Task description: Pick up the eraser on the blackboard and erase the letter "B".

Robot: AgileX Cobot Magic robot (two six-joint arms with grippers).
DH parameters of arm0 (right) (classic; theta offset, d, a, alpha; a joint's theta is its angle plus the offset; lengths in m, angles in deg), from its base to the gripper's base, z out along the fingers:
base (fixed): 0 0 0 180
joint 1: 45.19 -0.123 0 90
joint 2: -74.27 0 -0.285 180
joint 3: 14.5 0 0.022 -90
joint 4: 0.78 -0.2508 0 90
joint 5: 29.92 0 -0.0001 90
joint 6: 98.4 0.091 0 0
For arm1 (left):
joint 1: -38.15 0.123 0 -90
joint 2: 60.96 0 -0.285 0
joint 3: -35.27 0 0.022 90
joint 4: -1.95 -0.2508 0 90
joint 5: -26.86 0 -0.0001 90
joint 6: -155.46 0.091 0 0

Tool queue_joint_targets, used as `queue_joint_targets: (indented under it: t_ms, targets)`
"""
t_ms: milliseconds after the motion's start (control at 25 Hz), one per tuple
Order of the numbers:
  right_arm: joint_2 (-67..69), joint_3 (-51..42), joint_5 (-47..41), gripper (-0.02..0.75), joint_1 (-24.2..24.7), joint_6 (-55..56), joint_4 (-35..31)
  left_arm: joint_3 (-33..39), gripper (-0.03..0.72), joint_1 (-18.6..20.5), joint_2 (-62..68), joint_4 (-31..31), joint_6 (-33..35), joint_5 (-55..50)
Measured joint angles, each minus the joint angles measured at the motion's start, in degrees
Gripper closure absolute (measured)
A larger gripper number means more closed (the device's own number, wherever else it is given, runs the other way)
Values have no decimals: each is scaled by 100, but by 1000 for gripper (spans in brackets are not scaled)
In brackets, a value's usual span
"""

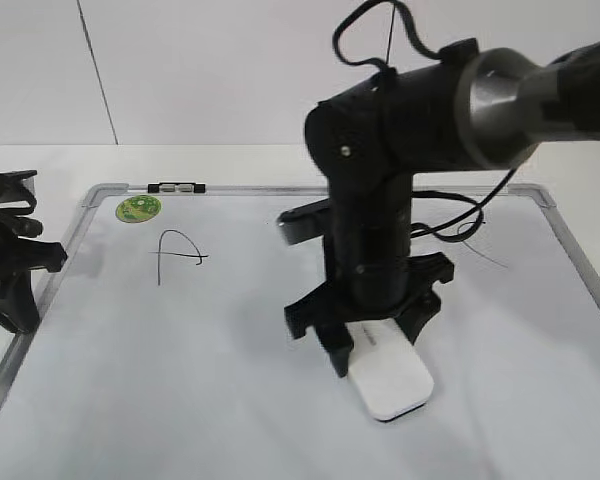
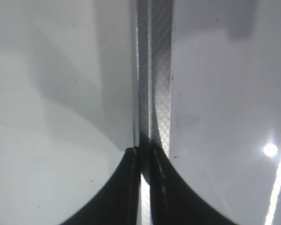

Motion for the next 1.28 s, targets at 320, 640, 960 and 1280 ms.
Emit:
queue_joint_targets:
  t_ms: [320, 640, 960, 1280]
  targets:
    - [0, 4, -18, 203, 1187, 0, 262, 0, 669, 0, 0, 0, 0, 0]
    - [0, 4, -40, 204, 1244, -186, 169, 0, 669, 0, 0, 11, 0, 0]
    - [0, 4, 4, 204, 576, -611, -309, 0, 669, 0, 0, -12, 0, -4]
    - [23, 4, 177, 204, -717, -752, -929, 0, 669, 0, 0, -12, 0, -25]
